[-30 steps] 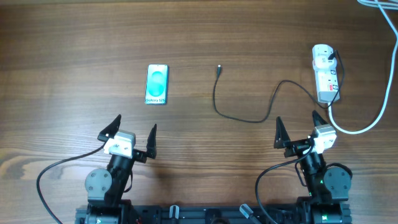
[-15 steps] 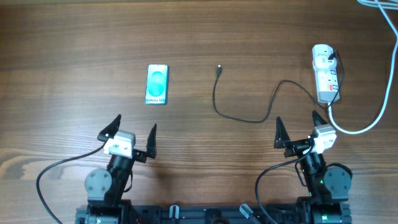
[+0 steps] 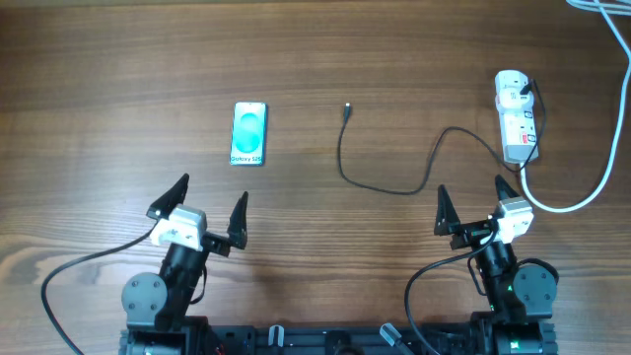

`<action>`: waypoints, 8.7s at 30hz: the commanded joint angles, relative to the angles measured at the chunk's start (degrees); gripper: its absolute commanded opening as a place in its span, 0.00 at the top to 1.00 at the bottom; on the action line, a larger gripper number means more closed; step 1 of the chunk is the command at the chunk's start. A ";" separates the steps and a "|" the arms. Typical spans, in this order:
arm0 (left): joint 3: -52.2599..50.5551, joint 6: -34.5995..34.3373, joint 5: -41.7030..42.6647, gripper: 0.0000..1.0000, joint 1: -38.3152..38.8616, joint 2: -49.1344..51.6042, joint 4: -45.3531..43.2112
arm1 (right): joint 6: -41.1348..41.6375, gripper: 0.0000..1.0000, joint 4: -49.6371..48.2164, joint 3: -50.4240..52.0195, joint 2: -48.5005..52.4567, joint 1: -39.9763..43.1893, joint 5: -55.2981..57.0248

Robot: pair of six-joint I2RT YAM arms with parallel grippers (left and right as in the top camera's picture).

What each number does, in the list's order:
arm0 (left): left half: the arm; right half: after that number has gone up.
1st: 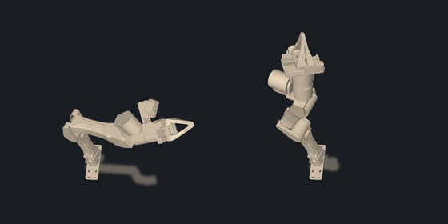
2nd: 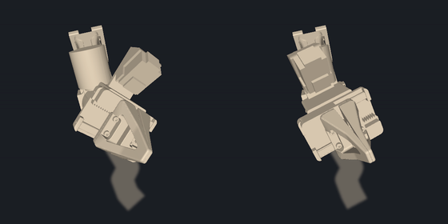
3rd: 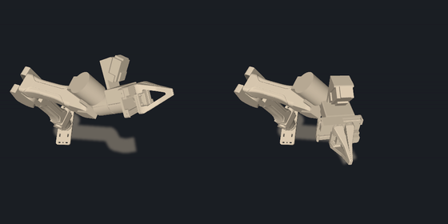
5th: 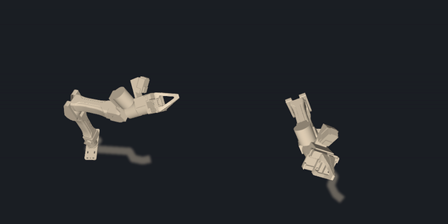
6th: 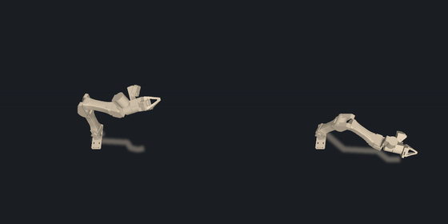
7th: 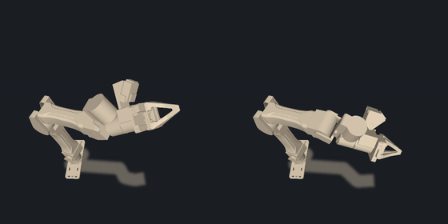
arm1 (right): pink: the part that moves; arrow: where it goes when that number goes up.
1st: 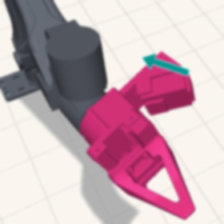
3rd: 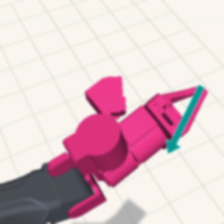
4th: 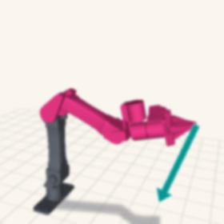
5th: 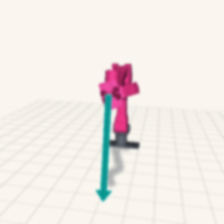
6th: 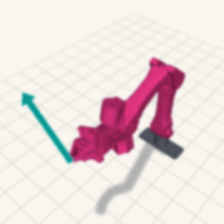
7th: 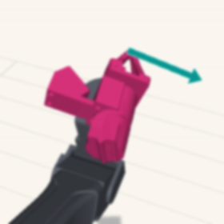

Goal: Plug charger to phone and switch on socket
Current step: 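Reach left gripper down over the Galaxy S25 phone and grasp it, then lift the phone with left gripper and tilt it toward the center, then move right gripper to the phone and grasp its edge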

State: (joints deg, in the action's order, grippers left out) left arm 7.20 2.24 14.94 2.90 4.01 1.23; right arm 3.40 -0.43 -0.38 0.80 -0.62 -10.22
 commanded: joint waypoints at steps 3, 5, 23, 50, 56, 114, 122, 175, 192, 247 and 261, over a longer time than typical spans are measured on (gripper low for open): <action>13.73 -1.42 3.72 0.00 -0.13 14.36 4.59 | 0.00 0.00 -0.26 0.09 0.24 -0.17 0.83; 21.97 -1.42 3.72 0.00 -0.11 22.01 10.38 | 0.00 0.00 -0.26 0.09 0.24 -0.17 0.83; 82.66 -1.42 3.63 0.00 6.01 98.23 59.52 | -0.02 0.00 -0.26 0.09 0.24 -0.17 0.83; 82.66 -22.16 -18.99 0.05 12.00 112.67 50.10 | -0.02 0.00 -0.26 0.09 0.24 -0.17 0.83; 82.64 -12.17 -19.10 0.04 11.15 117.18 47.41 | 0.00 0.00 -0.26 0.09 0.24 -0.17 0.83; 87.23 -9.14 -15.41 0.47 7.74 121.42 52.63 | -0.02 0.00 -0.26 0.09 0.24 -0.17 0.83; 90.55 -12.07 -10.91 0.48 7.74 113.92 57.57 | 0.00 0.00 -0.26 0.09 0.24 -0.17 0.83; 90.53 -64.19 56.54 0.96 7.74 95.10 69.57 | 13.77 0.00 -0.28 0.09 0.24 -0.17 -0.31; 90.53 -84.35 62.01 0.96 7.72 95.10 69.44 | 27.21 0.00 -0.42 0.09 13.60 -0.17 -1.81; 90.53 -85.20 49.03 0.96 7.74 95.10 68.46 | 7.93 0.00 66.62 -77.31 64.92 -0.15 -0.90; 90.53 -87.76 16.65 0.96 7.74 95.10 69.59 | 11.65 0.07 55.32 -74.71 69.35 -0.17 -33.31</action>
State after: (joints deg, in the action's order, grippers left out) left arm 96.40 -82.91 45.19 10.76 100.51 70.30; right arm 13.67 55.55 -76.90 67.53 -0.71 -39.03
